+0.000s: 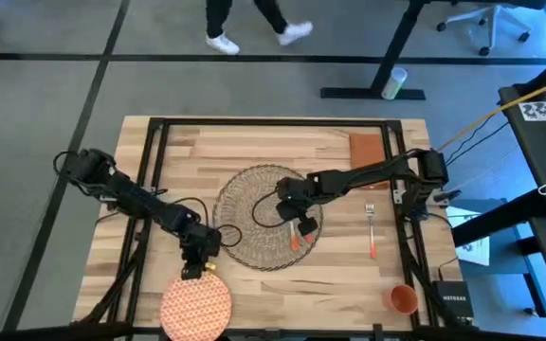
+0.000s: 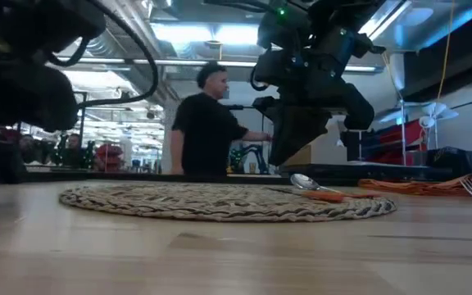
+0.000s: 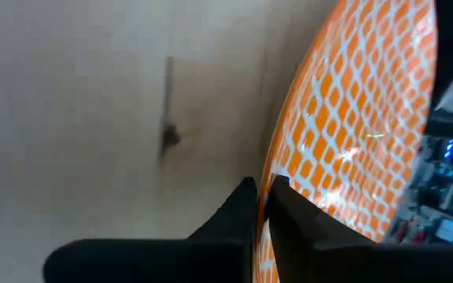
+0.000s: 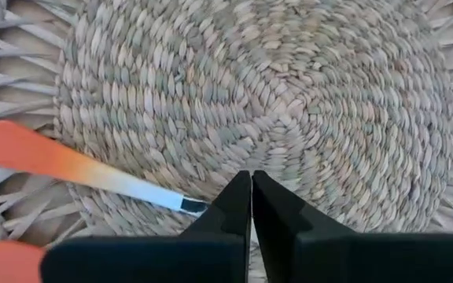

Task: Set table place
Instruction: Put the orange plate on the brown woven placemat to the left of the knife, then move the orange table napkin beside the brown woven placemat

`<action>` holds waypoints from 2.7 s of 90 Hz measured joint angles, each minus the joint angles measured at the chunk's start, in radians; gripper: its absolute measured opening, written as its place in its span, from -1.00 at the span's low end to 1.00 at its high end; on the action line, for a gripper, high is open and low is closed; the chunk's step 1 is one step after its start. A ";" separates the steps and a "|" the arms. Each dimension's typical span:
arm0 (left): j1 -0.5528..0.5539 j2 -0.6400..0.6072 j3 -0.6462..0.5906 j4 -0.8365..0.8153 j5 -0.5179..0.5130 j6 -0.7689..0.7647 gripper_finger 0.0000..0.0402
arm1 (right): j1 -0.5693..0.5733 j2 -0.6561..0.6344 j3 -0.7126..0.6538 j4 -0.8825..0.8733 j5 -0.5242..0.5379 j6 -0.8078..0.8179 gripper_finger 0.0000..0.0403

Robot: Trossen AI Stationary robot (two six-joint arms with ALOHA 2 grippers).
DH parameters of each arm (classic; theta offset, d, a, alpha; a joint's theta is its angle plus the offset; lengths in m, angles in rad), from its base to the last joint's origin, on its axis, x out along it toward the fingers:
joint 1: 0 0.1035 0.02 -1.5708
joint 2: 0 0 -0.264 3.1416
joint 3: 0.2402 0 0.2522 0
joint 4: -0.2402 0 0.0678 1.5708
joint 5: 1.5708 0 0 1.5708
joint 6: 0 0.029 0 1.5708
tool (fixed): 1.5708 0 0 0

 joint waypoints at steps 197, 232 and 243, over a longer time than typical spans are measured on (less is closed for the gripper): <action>0.651 -0.122 0.011 0.024 -0.334 0.273 -0.60 | 0.001 -0.158 0.000 -0.132 0.016 0.011 -1.00; 0.651 -0.154 0.011 0.070 -0.348 0.297 -0.38 | 0.001 -0.158 0.000 -0.137 0.016 0.011 -1.00; 0.665 -0.198 0.028 0.061 -0.349 0.356 -0.38 | 0.001 -0.158 0.000 -0.137 0.016 0.011 -1.00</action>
